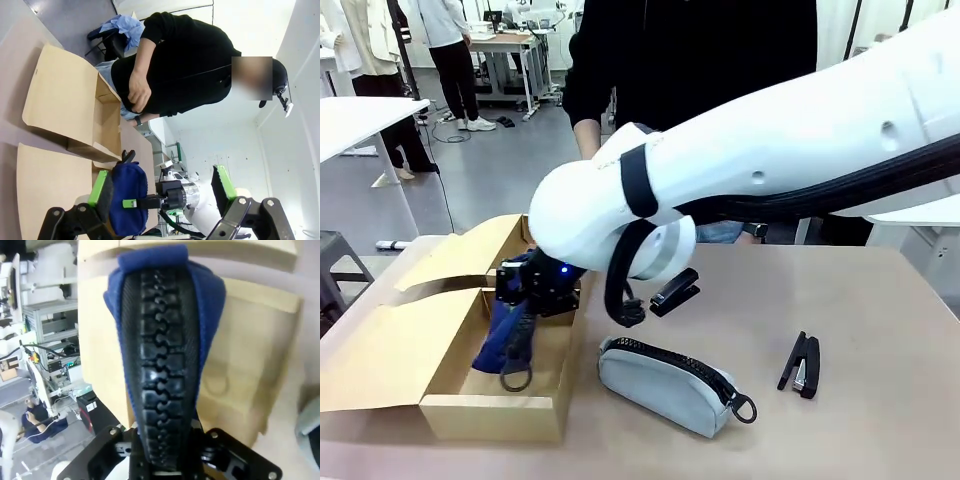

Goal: Place items inside the box.
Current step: Pick up a Pencil pouch or Stapler and place it inside the Mailer Box closest to the robot.

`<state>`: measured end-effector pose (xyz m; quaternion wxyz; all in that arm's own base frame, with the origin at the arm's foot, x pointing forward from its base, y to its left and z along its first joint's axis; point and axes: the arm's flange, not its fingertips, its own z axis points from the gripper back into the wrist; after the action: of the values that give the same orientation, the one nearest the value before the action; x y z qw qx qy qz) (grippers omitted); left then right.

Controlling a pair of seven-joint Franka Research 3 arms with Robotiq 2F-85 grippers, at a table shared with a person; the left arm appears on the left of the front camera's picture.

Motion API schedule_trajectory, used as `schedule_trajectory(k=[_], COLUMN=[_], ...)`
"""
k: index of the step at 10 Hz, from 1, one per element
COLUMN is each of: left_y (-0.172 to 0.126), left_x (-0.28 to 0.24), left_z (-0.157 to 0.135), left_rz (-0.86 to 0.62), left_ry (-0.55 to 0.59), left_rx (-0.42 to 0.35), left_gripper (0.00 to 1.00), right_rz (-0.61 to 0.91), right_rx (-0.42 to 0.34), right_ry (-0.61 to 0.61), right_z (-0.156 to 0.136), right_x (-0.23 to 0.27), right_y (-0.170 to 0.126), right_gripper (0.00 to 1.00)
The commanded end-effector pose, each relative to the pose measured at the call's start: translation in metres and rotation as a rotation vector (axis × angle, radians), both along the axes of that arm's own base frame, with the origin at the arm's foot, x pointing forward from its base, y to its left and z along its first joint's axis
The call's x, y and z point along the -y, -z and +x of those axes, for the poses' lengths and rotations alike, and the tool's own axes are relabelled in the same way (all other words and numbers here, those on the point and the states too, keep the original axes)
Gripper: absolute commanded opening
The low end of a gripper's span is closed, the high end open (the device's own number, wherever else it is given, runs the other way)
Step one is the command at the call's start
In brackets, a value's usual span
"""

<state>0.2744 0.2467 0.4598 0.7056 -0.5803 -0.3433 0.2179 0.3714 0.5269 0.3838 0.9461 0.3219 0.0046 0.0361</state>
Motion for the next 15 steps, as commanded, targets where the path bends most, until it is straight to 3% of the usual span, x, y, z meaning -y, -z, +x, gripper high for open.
schedule_trajectory(k=[1, 4, 8, 13, 14, 15], left_y=[-0.001, -0.001, -0.001, -0.001, -0.001, -0.001], left_x=[0.001, 0.001, 0.001, 0.001, 0.001, 0.001], left_z=[0.001, 0.001, 0.001, 0.001, 0.001, 0.001], left_rz=[-0.001, -0.001, -0.001, -0.001, -0.001, -0.001], left_ry=[-0.005, -0.005, -0.005, -0.005, -0.005, -0.005], left_rx=[0.038, 0.038, 0.038, 0.038, 0.038, 0.038], left_gripper=[1.00, 1.00, 1.00, 1.00, 1.00, 1.00], right_rz=[-0.032, -0.099, -0.154, -0.156, -0.150, -0.149], right_rx=[-0.009, -0.009, -0.119, -0.129, -0.130, -0.130], right_ry=[0.045, 0.060, 0.056, 0.075, 0.075, 0.069], right_z=[0.001, -0.005, -0.005, 0.000, 0.001, 0.000], right_x=[-0.025, -0.038, -0.039, -0.036, -0.036, -0.036], right_y=[-0.006, 0.016, 0.039, 0.045, 0.045, 0.044], right_gripper=[0.08, 0.08, 0.08, 0.08, 0.15, 0.68])
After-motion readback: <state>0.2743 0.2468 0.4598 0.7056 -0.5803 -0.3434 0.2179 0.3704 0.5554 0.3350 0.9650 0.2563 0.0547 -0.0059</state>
